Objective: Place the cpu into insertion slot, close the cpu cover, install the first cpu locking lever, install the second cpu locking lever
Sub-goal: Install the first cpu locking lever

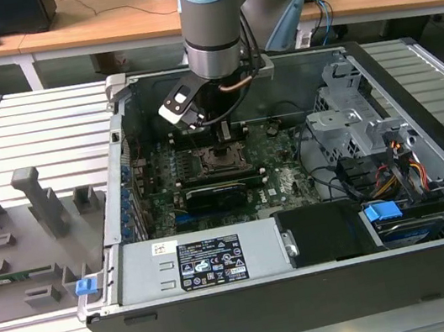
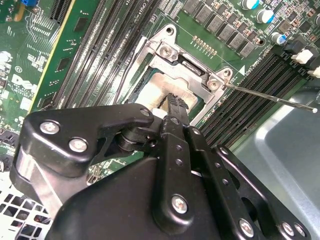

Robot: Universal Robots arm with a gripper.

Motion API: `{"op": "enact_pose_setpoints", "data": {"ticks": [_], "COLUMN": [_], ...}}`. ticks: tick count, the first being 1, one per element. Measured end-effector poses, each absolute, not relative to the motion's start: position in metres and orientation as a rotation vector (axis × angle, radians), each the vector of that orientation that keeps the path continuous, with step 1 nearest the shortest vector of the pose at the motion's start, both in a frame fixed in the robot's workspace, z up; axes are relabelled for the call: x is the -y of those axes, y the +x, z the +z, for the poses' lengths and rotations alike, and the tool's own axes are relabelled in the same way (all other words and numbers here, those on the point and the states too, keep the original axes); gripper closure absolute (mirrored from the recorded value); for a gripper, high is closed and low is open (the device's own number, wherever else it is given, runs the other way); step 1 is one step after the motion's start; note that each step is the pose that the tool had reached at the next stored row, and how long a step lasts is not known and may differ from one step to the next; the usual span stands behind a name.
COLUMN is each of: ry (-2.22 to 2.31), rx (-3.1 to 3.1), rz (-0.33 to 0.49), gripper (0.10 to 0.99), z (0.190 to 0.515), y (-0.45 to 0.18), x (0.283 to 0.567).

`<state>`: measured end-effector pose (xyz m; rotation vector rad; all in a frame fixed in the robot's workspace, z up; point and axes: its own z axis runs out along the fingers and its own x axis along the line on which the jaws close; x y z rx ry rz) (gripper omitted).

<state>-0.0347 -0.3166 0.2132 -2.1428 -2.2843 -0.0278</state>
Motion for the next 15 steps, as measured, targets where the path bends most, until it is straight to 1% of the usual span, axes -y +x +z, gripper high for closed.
{"op": "enact_pose_setpoints", "data": {"ticks": [15], "ry": [-2.144], "rx": [2.284], "rz": [-0.028], "gripper": [0.98], "z": [0.2233], "y": [-0.0347], "x": [0.3166]}}
